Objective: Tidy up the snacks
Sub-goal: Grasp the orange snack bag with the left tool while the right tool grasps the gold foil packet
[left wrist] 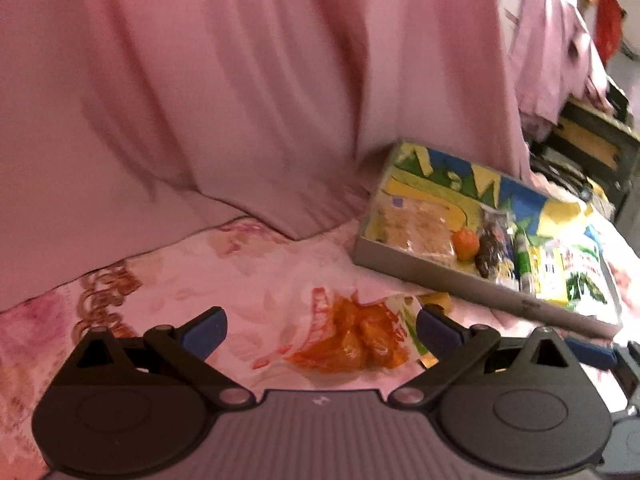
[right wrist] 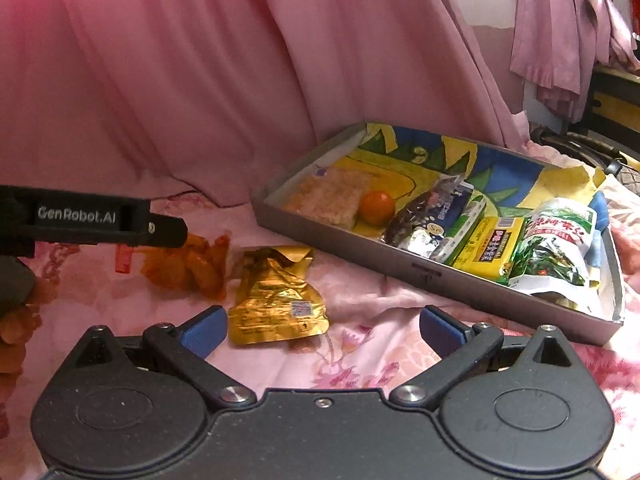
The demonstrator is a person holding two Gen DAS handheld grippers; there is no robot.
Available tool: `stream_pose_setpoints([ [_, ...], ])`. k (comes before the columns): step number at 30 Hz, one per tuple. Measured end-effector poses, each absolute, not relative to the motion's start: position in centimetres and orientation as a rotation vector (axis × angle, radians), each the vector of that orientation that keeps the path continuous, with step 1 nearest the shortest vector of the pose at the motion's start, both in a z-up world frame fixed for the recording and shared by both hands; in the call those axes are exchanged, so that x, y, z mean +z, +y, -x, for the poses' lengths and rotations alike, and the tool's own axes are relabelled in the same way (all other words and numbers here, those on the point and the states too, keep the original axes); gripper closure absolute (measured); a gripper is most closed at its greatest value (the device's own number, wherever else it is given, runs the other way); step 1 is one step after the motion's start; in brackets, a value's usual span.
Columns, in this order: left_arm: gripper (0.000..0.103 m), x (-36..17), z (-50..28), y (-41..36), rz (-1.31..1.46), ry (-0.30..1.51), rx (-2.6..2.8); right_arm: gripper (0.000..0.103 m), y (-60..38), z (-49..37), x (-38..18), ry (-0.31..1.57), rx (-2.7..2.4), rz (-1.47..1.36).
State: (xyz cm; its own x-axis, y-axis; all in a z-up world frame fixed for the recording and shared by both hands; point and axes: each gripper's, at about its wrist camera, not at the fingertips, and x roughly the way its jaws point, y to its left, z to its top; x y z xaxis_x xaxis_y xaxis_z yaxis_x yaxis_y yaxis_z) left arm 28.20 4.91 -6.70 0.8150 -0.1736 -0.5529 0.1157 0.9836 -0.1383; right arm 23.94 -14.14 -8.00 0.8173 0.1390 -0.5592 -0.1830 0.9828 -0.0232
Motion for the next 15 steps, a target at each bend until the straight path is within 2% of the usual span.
stream_pose_setpoints([
  [9,0.002,-7.8,-29.9,4.5,0.071,0.629,-0.204,0.014,-13.6,-25.7,-9.0,0.590,0.220,0.085],
  [13,0.013,-8.4,-30.4,4.3,0.035,0.654,-0.187,0.015,-12.8,-26.4,-9.5,0.591,0.245,0.104],
  [15,0.014,-8.6,-30.5,4.3,0.033,0.661,-0.188,0.015,-12.6,-26.7,-9.7,0.589,0.251,0.108],
])
